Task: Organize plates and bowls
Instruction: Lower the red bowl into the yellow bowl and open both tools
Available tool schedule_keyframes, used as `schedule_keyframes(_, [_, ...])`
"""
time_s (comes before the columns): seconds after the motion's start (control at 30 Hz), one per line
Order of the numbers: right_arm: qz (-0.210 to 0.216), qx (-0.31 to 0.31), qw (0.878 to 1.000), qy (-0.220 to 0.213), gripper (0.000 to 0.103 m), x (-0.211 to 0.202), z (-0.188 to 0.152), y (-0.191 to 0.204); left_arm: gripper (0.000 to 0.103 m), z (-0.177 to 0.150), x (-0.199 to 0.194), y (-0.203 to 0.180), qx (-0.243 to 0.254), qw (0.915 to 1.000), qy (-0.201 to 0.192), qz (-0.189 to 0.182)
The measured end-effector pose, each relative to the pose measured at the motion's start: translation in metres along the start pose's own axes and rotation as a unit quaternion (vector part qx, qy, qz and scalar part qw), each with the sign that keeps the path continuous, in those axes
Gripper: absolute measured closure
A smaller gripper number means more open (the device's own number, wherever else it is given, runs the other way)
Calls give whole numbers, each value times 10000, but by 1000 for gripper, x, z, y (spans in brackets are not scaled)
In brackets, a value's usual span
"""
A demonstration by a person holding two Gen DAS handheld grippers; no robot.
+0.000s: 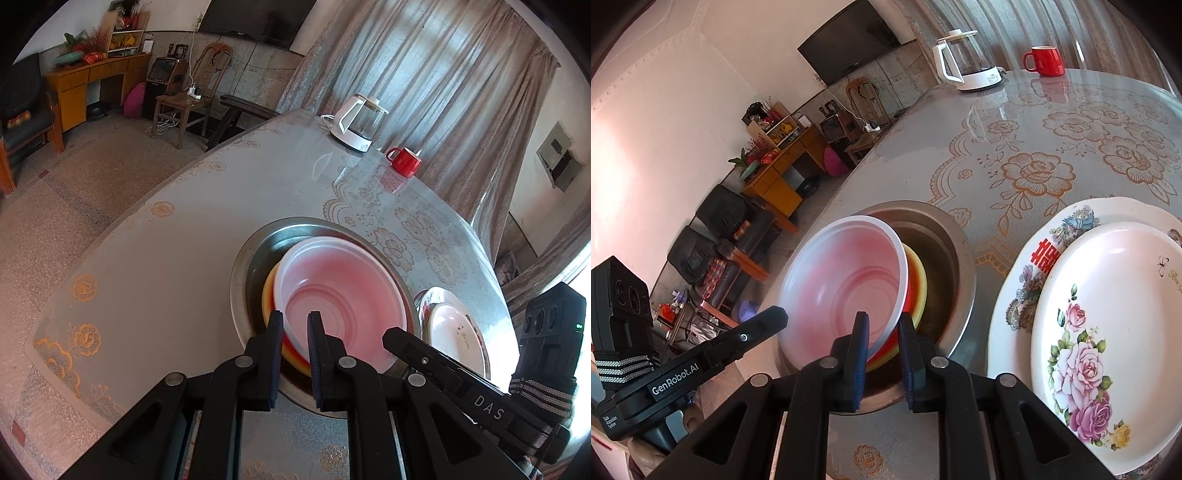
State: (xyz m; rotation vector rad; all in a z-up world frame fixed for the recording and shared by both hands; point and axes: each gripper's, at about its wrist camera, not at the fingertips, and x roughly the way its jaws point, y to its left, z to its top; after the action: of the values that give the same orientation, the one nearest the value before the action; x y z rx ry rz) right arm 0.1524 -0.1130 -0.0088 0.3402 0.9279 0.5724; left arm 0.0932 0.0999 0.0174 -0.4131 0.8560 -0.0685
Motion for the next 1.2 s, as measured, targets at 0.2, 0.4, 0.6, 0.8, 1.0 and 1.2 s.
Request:
schedule_keyframes(0.2, [-208, -256, 9995, -23, 78, 2, 1, 7, 90, -1, 2, 1, 114, 9998, -77, 161])
schedule_keyframes(0.4, [-560, -613, 9965, -20, 72, 5, 2, 16, 90, -4, 1, 3, 245, 9988, -220, 371])
schedule_keyframes(0.6, [-920, -1030, 9904, 120, 72, 12, 9, 22, 90, -5, 1, 3, 376, 9974, -346, 510])
schedule_keyframes(0.8, [-1292, -1599, 9780, 365, 72, 30, 13, 31, 90, -7, 0, 9, 395, 9964, -428, 610])
schedule_keyframes(1.0, [-1669, -2071, 9626, 525, 76, 43, 11, 41, 89, -8, 4, 14, 323, 9972, -366, 560])
schedule_keyframes(1.2, [-2080, -2141, 9536, 394, 92, 42, 17, 38, 88, -10, 5, 15, 326, 9974, -358, 526])
